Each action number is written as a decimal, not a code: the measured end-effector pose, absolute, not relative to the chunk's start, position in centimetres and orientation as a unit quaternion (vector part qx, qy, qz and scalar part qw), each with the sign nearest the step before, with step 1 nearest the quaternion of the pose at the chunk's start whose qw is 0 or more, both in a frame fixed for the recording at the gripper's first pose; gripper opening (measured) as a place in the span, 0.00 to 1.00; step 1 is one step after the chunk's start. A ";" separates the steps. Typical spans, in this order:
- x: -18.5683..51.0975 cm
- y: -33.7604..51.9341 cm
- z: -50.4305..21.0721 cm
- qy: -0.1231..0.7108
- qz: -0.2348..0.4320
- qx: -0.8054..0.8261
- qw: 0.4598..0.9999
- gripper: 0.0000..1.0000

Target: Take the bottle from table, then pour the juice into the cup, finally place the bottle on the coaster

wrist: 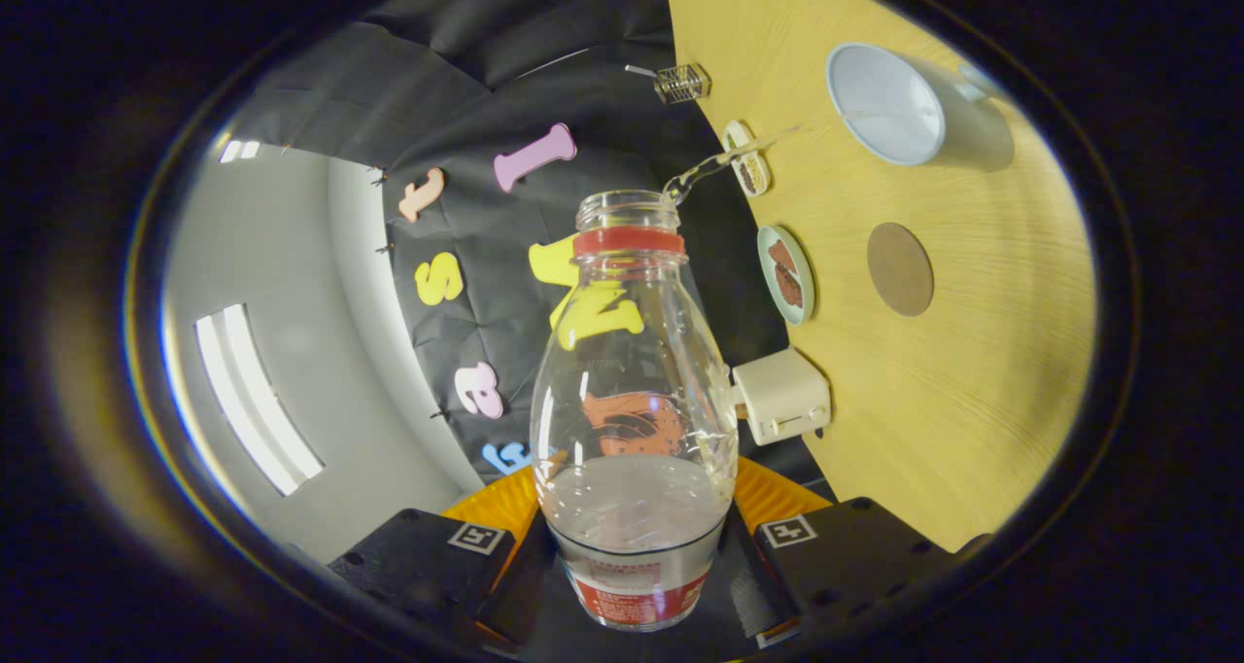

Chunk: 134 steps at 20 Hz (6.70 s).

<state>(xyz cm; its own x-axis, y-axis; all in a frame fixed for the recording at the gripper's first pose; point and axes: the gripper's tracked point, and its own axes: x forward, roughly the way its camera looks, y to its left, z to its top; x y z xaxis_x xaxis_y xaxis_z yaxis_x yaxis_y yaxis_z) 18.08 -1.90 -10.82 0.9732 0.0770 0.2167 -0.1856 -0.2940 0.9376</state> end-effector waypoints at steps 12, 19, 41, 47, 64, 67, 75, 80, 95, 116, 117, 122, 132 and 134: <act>17.9 -3.4 -9.3 -0.050 0.102 0.841 0.529 0.80; 18.1 -3.6 -8.5 -0.054 0.111 0.856 0.502 0.80; 18.3 -7.0 -7.7 -0.083 0.112 0.907 0.397 0.80; 18.2 -8.0 -7.7 -0.087 0.108 0.905 0.401 0.80; 18.1 -4.0 -11.8 0.005 0.066 0.756 0.652 0.80; 18.0 -3.7 -13.3 0.029 0.060 0.697 0.714 0.80; 18.8 -3.3 -16.4 0.098 0.036 0.486 0.868 0.81; 19.4 -3.7 -13.4 0.091 0.030 0.294 0.951 0.81; 27.4 -7.2 -10.9 0.028 -0.021 0.068 0.997 0.82; 37.0 -6.8 -25.7 0.061 -0.034 0.036 0.997 0.84; 37.0 -7.1 -25.9 0.069 -0.039 0.032 0.996 0.85; 36.8 -5.8 -27.0 0.097 -0.030 0.011 0.995 0.94; 33.0 -6.7 -21.9 0.054 -0.039 0.017 0.998 1.00; 31.7 -6.4 -20.3 0.045 -0.033 0.020 0.998 1.00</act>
<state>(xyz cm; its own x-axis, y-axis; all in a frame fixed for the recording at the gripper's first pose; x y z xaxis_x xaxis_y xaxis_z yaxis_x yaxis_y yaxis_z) 31.66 -6.40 -20.33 0.9938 -0.0647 -0.0909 0.0683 0.9970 0.0372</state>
